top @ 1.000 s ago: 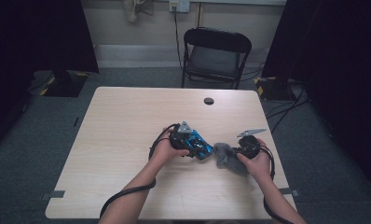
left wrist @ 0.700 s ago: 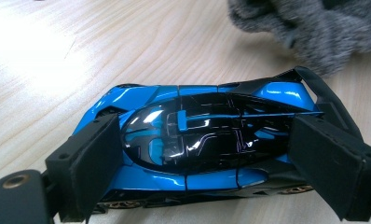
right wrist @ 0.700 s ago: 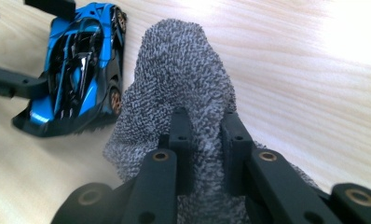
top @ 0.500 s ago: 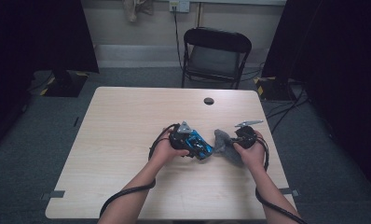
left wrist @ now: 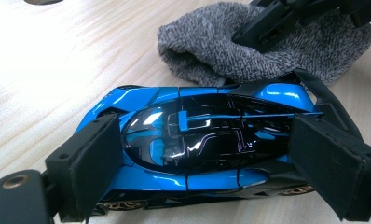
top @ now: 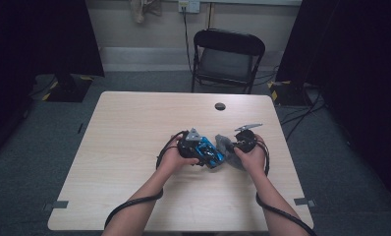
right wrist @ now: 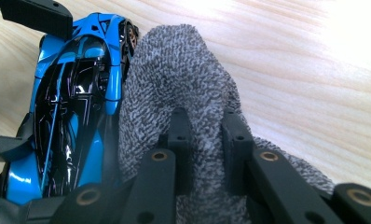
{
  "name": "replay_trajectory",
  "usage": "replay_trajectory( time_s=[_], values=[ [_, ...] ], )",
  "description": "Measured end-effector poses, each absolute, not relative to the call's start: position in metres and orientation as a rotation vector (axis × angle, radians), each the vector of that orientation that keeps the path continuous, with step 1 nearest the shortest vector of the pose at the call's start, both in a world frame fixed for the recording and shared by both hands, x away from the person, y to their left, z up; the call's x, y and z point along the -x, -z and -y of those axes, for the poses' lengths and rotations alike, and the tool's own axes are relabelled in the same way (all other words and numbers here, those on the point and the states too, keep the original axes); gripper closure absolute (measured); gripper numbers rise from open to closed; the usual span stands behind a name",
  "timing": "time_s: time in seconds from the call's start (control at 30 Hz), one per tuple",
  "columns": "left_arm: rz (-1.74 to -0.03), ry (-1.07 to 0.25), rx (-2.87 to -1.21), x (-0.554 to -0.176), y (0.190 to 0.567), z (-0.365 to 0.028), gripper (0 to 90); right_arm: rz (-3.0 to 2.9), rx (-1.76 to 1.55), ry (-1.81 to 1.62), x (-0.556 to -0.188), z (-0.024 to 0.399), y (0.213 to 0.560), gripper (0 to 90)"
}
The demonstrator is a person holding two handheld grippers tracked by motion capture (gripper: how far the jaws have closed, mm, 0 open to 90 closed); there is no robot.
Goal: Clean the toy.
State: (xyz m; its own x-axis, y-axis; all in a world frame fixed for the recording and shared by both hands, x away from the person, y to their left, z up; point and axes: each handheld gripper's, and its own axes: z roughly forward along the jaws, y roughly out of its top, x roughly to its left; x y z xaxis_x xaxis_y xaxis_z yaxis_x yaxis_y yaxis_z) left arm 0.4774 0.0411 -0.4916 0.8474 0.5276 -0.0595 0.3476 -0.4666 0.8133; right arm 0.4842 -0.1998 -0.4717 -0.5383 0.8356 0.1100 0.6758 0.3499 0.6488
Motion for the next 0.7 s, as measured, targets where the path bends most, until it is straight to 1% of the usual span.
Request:
replay_trajectory(
  time_s=[0.03, 0.07, 0.13, 0.17, 0.2, 0.3, 0.33, 0.37, 0.4, 0.43, 0.53, 0.57, 0.67, 0.7],
  values=[
    [-0.638, -0.248, -2.103, -0.477, 0.492, -0.041, 9.9, -2.374, -1.345, -0.958, -0.484, 0.199, 0.471, 73.2],
    [-0.638, -0.248, -2.103, -0.477, 0.492, -0.041, 9.9, -2.374, -1.345, -0.958, -0.484, 0.199, 0.471, 73.2],
    [-0.637, -0.248, -2.104, -0.478, 0.492, -0.041, 9.9, -2.361, -1.349, -0.964, -0.482, 0.202, 0.47, 67.2],
    [-0.636, -0.249, -2.106, -0.478, 0.491, -0.041, 9.9, -2.355, -1.341, -0.957, -0.481, 0.205, 0.469, 57.1],
    [-0.636, -0.248, -2.106, -0.478, 0.491, -0.041, 9.9, -2.345, -1.331, -0.957, -0.48, 0.207, 0.468, 53.0],
    [-0.636, -0.247, -2.104, -0.478, 0.492, -0.041, 9.9, -2.325, -1.332, -0.973, -0.476, 0.214, 0.463, 46.2],
    [-0.636, -0.247, -2.104, -0.478, 0.492, -0.041, 9.9, -2.325, -1.332, -0.973, -0.476, 0.214, 0.463, 46.2],
    [-0.636, -0.245, -2.105, -0.478, 0.492, -0.041, 9.9, -2.31, -1.316, -0.98, -0.472, 0.219, 0.459, 42.0],
    [-0.635, -0.245, -2.107, -0.478, 0.491, -0.041, 9.9, -2.31, -1.316, -0.98, -0.472, 0.219, 0.459, 42.0],
    [-0.637, -0.243, -2.109, -0.478, 0.491, -0.041, 9.9, -2.313, -1.308, -0.972, -0.467, 0.223, 0.456, 39.5],
    [-0.636, -0.242, -2.107, -0.478, 0.491, -0.041, 9.9, -2.33, -1.284, -0.955, -0.462, 0.228, 0.457, 38.6],
    [-0.635, -0.244, -2.105, -0.478, 0.492, -0.041, 9.9, -2.344, -1.276, -0.945, -0.459, 0.23, 0.461, 40.9],
    [-0.635, -0.244, -2.106, -0.478, 0.491, -0.041, 9.9, -2.355, -1.252, -0.912, -0.456, 0.228, 0.469, 43.2],
    [-0.637, -0.242, -2.108, -0.478, 0.491, -0.041, 9.9, -2.385, -1.228, -0.897, -0.455, 0.226, 0.475, 55.1]
  ],
)
